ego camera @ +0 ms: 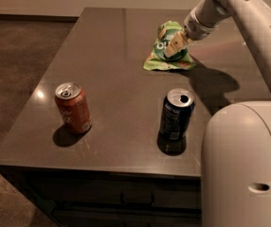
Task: Move green rice chip bag near coke can
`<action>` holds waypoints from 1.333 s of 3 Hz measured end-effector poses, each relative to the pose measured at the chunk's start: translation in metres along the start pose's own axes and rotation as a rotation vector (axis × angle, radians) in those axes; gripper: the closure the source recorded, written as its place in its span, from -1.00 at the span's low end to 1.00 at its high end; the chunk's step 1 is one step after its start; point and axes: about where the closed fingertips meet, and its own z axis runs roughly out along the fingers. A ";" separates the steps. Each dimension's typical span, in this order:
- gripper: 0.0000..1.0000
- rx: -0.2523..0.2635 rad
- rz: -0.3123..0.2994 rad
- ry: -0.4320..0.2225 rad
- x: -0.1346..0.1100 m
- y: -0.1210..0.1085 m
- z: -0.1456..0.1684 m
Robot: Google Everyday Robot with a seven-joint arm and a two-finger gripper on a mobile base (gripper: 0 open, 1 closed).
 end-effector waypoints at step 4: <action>1.00 -0.230 -0.417 -0.014 0.003 0.104 -0.054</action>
Offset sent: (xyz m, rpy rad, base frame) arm -0.0500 0.0260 0.0404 -0.0583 -0.0362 0.2822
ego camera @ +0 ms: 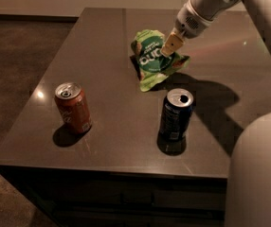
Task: Move green rice chip bag near coke can
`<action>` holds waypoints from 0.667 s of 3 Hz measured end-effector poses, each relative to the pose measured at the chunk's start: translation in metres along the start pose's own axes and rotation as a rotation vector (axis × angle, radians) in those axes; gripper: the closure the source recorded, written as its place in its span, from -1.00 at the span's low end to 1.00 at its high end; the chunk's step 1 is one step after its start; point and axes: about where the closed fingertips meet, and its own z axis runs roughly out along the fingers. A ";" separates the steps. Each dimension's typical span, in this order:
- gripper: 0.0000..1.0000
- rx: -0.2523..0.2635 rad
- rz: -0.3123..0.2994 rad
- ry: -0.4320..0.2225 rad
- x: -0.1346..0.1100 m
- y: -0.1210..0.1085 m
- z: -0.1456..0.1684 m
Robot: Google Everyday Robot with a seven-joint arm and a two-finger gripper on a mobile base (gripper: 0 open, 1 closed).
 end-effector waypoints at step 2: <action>1.00 -0.250 -0.149 -0.042 -0.022 0.093 0.013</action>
Offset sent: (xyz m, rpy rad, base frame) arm -0.1128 0.0863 -0.0045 0.1187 0.1729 0.3719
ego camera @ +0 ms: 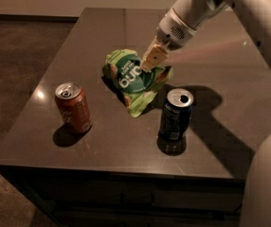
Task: Move green rice chip bag near coke can
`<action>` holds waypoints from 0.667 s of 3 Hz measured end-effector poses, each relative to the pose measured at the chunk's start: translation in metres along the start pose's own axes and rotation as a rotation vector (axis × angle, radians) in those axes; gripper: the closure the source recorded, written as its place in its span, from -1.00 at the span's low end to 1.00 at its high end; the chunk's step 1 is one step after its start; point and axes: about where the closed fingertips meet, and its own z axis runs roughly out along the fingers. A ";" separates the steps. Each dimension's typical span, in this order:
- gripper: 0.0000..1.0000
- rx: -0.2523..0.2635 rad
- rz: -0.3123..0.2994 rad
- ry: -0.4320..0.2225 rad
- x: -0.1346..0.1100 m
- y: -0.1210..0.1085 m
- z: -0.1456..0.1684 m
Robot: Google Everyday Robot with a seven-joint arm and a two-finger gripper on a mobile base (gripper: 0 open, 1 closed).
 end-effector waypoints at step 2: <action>0.98 -0.145 -0.151 -0.034 -0.053 0.051 0.037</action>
Offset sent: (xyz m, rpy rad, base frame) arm -0.0563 0.0962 0.0122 0.0752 0.0316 0.2925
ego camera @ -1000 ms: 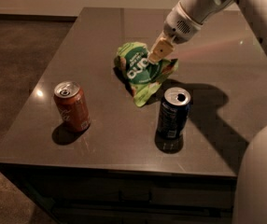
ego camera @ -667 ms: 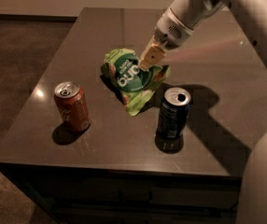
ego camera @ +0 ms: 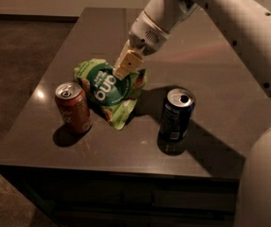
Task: Move green rice chip bag near coke can
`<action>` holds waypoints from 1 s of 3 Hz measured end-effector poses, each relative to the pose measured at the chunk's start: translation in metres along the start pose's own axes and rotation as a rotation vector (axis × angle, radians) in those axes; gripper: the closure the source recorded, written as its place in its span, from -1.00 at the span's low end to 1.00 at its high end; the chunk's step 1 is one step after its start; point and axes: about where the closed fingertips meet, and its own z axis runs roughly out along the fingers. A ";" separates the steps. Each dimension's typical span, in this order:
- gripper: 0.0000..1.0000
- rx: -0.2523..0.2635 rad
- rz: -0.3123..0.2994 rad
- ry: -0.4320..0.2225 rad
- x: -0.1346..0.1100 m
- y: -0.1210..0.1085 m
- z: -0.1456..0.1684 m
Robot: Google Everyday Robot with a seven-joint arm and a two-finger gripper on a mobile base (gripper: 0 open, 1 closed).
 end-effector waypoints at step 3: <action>-0.69 -0.011 -0.032 -0.008 -0.017 0.000 0.016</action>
Offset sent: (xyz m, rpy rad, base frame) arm -0.0047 0.0156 0.0000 0.0016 -0.0034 0.0326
